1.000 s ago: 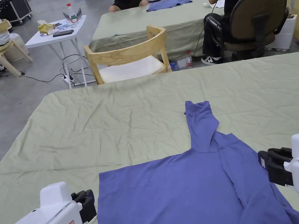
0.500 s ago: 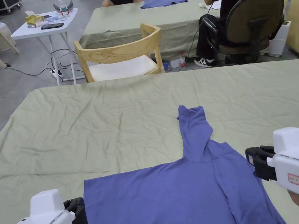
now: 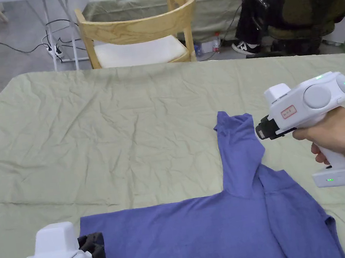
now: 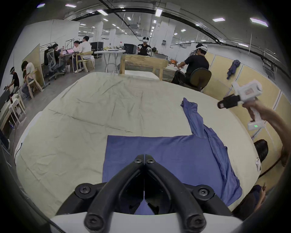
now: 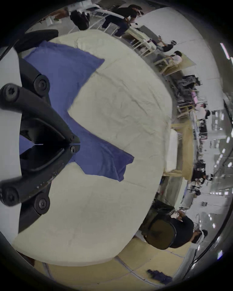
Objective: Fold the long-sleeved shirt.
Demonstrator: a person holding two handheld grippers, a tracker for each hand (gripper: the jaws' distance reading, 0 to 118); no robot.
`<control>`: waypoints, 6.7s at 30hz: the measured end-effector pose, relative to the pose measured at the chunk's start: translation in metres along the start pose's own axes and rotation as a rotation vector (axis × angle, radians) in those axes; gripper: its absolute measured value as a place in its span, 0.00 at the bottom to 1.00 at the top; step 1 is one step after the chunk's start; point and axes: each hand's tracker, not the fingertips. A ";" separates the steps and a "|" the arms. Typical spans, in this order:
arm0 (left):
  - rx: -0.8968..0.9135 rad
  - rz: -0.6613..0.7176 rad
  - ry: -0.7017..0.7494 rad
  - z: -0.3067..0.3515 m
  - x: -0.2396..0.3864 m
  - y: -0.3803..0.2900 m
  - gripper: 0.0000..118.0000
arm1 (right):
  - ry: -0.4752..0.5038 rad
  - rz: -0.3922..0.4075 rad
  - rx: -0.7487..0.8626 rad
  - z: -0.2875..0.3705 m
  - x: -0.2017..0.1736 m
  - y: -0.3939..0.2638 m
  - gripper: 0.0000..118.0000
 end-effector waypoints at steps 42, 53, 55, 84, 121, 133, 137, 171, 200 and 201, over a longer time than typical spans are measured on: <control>-0.029 -0.031 -0.053 -0.011 0.039 0.007 0.00 | -0.138 -0.039 0.230 0.002 -0.004 -0.016 0.13; -0.017 -0.036 -0.067 0.055 0.045 -0.030 0.00 | -0.157 -0.045 0.271 0.094 -0.078 -0.206 0.13; -0.013 -0.036 -0.070 0.060 0.045 -0.036 0.00 | -0.166 -0.063 0.250 0.085 -0.089 -0.239 0.13; 0.005 0.022 0.017 0.106 0.006 -0.078 0.00 | -0.200 -0.225 0.419 0.185 -0.139 -0.327 0.37; -0.238 -0.048 0.030 -0.144 -0.089 0.018 0.57 | -0.153 -0.268 0.181 0.104 -0.129 -0.317 0.00; -0.214 -0.081 0.075 -0.173 -0.080 -0.001 0.03 | -0.141 -0.304 0.133 0.085 -0.118 -0.313 0.01; -0.193 -0.079 0.092 -0.172 -0.077 -0.005 0.03 | -0.141 -0.304 0.147 0.086 -0.107 -0.302 0.01; -0.212 0.003 0.074 -0.169 -0.077 0.001 0.02 | -0.057 -0.187 -0.055 -0.076 0.030 -0.156 0.10; -0.001 -0.066 0.029 -0.049 -0.043 0.014 0.02 | -0.136 -0.283 0.285 0.113 -0.004 -0.229 0.10; -0.004 -0.066 0.028 -0.037 -0.043 0.006 0.02 | -0.127 -0.290 0.292 0.122 -0.010 -0.239 0.10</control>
